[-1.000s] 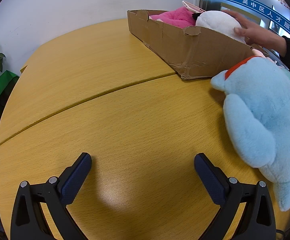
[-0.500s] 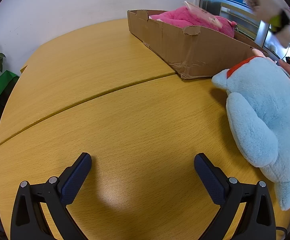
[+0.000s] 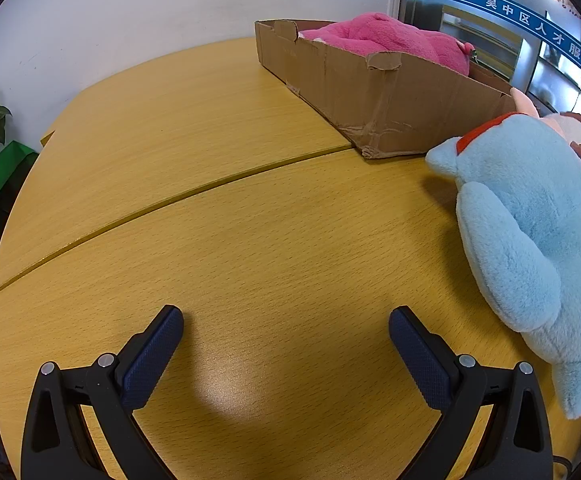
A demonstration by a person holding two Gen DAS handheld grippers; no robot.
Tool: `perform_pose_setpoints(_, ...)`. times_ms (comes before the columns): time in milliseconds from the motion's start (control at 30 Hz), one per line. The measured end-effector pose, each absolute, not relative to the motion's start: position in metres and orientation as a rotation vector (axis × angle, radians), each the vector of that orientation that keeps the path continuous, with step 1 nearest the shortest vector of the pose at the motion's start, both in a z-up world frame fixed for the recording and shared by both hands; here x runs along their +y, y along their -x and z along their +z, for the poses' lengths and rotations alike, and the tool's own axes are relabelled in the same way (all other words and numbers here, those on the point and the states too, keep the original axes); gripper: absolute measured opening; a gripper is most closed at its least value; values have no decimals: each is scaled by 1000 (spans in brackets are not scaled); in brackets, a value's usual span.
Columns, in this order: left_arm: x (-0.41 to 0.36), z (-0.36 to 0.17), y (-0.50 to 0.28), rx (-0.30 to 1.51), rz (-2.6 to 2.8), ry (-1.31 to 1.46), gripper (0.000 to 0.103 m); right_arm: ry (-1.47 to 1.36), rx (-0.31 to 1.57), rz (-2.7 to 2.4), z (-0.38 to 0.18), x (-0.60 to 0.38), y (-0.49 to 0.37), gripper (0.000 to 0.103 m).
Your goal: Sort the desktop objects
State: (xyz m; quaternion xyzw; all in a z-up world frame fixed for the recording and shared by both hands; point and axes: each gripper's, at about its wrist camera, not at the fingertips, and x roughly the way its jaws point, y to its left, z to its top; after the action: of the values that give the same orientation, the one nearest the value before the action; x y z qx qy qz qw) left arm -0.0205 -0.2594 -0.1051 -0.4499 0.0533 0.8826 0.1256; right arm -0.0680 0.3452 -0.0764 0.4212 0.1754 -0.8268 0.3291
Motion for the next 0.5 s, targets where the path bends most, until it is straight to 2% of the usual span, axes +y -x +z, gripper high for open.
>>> perform_pose_setpoints(500, -260, -107, 23, 156, 2571, 1310, 103, -1103, 458, -2163, -76, 345, 69, 103)
